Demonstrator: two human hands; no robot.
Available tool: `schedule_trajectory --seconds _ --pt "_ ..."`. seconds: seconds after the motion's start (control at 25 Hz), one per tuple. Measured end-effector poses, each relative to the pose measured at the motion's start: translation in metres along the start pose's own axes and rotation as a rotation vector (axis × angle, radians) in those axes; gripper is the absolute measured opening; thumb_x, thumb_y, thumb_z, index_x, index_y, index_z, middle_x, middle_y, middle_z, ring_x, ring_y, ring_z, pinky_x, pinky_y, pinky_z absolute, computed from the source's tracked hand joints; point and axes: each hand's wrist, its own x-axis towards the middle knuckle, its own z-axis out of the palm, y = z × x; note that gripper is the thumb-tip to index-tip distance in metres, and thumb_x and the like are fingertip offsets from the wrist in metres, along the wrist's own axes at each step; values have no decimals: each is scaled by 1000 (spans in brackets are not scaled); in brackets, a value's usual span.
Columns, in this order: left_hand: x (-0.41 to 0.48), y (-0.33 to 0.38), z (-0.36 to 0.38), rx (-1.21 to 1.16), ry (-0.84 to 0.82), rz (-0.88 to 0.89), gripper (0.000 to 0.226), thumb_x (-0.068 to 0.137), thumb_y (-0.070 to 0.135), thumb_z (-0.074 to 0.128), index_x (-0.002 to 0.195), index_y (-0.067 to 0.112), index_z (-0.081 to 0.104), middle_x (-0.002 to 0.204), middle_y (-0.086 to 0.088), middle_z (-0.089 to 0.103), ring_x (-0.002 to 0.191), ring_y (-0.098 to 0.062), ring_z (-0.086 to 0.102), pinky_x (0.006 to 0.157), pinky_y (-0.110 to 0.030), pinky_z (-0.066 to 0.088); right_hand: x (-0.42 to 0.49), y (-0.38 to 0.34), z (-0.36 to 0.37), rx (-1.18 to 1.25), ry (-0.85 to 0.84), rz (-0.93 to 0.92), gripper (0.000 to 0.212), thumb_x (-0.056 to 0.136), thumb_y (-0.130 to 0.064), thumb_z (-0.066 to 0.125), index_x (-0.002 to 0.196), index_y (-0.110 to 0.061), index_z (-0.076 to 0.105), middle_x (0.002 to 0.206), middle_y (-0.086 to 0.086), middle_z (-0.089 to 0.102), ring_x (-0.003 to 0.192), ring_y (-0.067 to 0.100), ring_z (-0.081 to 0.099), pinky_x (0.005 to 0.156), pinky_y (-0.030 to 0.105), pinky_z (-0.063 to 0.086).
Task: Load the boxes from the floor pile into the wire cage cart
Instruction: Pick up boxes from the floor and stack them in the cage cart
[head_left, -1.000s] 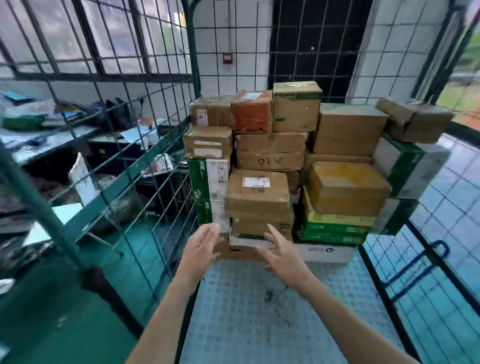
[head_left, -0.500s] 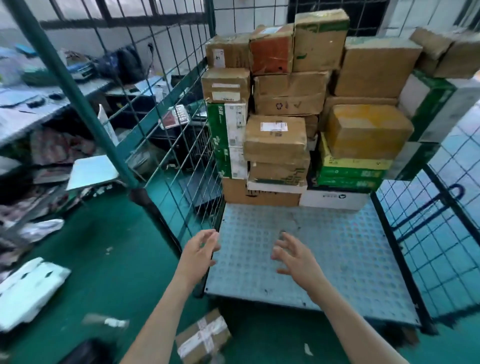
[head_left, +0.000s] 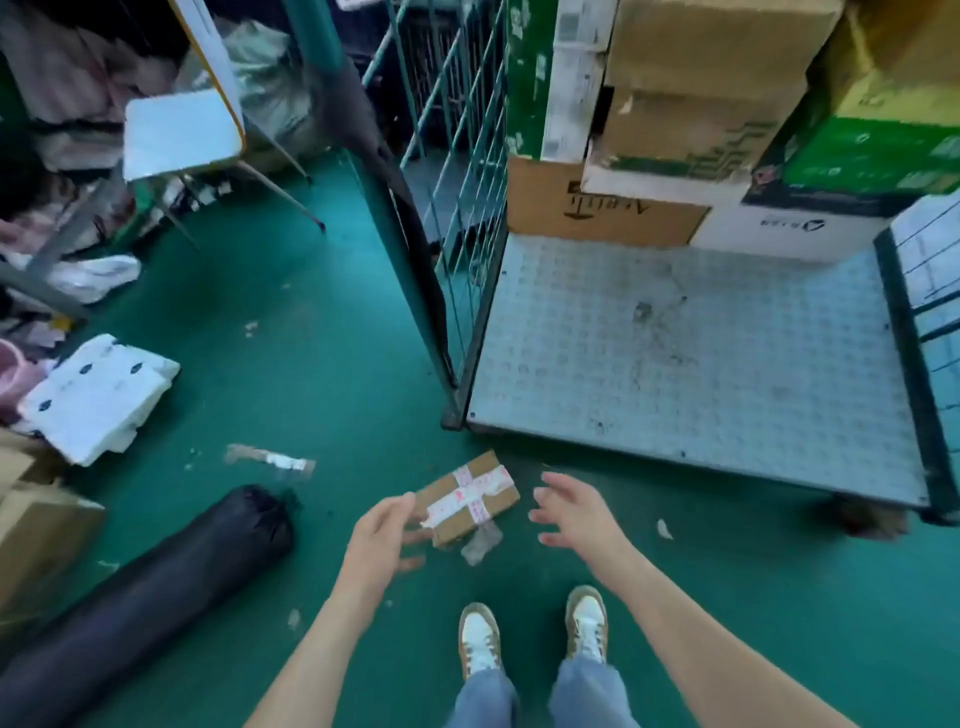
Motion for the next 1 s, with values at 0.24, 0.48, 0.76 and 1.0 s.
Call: schedule_trajectory --seconds 0.24,0.48,0.76,1.0 --pt "133 -121 22 -15 12 -149 26 105 37 49 106 19 67 104 -5 75 99 -27 72 87 -49 59 136 105 25 -176 35 60 48 102 -18 52 149 -13 45 97 -13 63 100 26 68 82 40 59" --pt "268 -247 36 113 21 -190 31 103 51 47 107 24 61 113 -1 68 103 -19 68 90 -49 58 279 207 42 -435 49 86 53 99 -20 48 151 -15 43 104 -1 64 78 19 58 69 33 51" --pt "366 -327 41 287 72 -155 75 86 79 41 137 26 50 139 7 54 128 -19 53 107 -51 47 391 237 71 -695 118 10 48 98 -16 47 144 -2 39 143 17 52 117 35 58 91 43 54" --pt "393 -340 63 128 19 -244 59 99 65 39 148 31 42 143 13 50 128 -14 49 109 -50 44 426 248 82 -554 -39 56 42 91 -20 60 128 -12 44 125 8 57 109 25 58 79 36 47"
